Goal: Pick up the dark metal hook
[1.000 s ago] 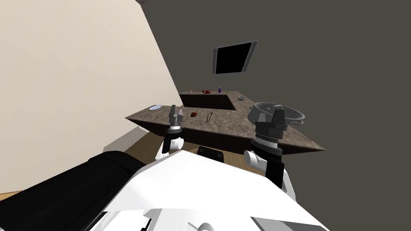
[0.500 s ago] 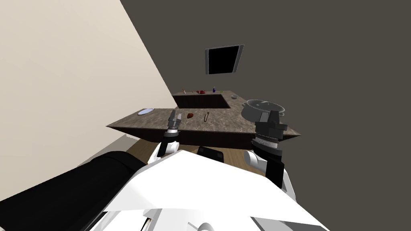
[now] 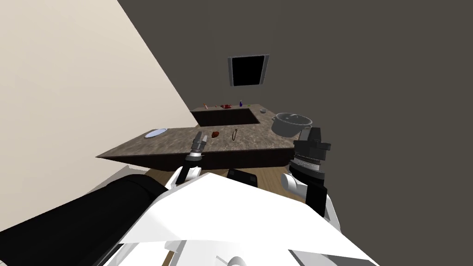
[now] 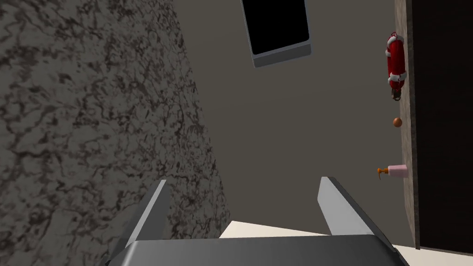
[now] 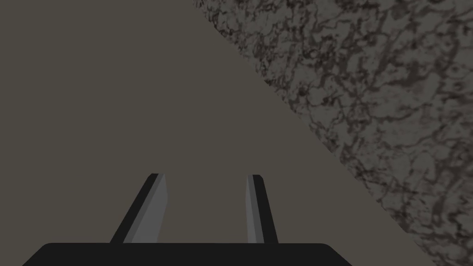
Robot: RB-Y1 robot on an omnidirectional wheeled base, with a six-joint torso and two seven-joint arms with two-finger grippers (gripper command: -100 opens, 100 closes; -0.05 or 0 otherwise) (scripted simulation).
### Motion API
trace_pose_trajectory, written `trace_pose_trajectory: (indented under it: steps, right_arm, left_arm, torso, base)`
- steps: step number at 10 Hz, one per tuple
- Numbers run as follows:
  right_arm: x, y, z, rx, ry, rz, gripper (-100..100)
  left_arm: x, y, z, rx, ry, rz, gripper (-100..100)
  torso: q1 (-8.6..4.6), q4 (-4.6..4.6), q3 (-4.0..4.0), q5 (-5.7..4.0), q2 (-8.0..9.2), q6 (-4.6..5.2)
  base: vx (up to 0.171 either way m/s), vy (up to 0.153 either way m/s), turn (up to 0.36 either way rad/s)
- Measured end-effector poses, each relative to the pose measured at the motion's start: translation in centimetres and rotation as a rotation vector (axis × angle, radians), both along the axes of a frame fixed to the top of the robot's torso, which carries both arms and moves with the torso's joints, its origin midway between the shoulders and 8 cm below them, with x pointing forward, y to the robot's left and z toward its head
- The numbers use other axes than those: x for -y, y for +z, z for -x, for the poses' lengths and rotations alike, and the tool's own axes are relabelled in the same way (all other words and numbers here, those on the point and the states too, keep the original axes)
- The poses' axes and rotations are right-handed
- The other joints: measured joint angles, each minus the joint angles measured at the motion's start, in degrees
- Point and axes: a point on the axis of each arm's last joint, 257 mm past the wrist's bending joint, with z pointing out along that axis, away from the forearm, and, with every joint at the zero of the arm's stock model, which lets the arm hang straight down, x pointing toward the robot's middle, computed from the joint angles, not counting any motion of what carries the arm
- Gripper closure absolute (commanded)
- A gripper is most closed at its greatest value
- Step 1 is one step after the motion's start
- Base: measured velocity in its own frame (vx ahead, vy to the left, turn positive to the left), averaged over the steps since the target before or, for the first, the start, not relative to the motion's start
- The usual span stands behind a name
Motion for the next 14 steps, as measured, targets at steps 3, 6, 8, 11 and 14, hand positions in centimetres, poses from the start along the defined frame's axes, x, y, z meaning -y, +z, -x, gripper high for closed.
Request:
trace_pose_trajectory:
  steps: [3, 6, 8, 11, 14]
  right_arm:
    - [0.0, 0.0, 0.0, 0.000, 0.000, 0.000, 0]
    - [0.0, 0.0, 0.0, 0.000, 0.000, 0.000, 0]
    - [0.0, 0.0, 0.0, 0.000, 0.000, 0.000, 0]
    - [0.0, 0.0, 0.0, 0.000, 0.000, 0.000, 0]
    - [0.0, 0.0, 0.0, 0.000, 0.000, 0.000, 0]
  left_arm:
    - [-1.8, -2.3, 1.2, -0.083, -0.013, -0.018, -100]
    - [-3.6, -5.4, 2.8, -0.176, -0.027, -0.030, -100]
    - [-4.9, -6.7, 3.7, -0.226, -0.034, -0.033, -100]
    - [-7.3, -9.4, 5.4, -0.323, -0.042, -0.042, -100]
    - [-9.3, -11.2, 7.2, -0.404, -0.047, -0.030, -100]
  torso:
    - [0.00, 0.00, 0.00, 0.00, 0.00, 0.02]
    - [0.01, 0.00, 0.00, 0.00, 0.00, -0.01]
    - [-0.03, 0.00, -0.02, -0.01, -0.04, 0.00]
    - [0.02, 0.01, 0.01, 0.00, 0.01, -0.01]
    - [-0.04, 0.00, -0.03, -0.01, -0.06, -0.08]
  base:
    - [-0.032, 0.029, -0.329]
    - [-0.028, 0.024, -0.155]
    - [-0.023, 0.011, -0.238]
    - [-0.035, 0.014, -0.312]
    - [-0.022, 0.001, -0.275]
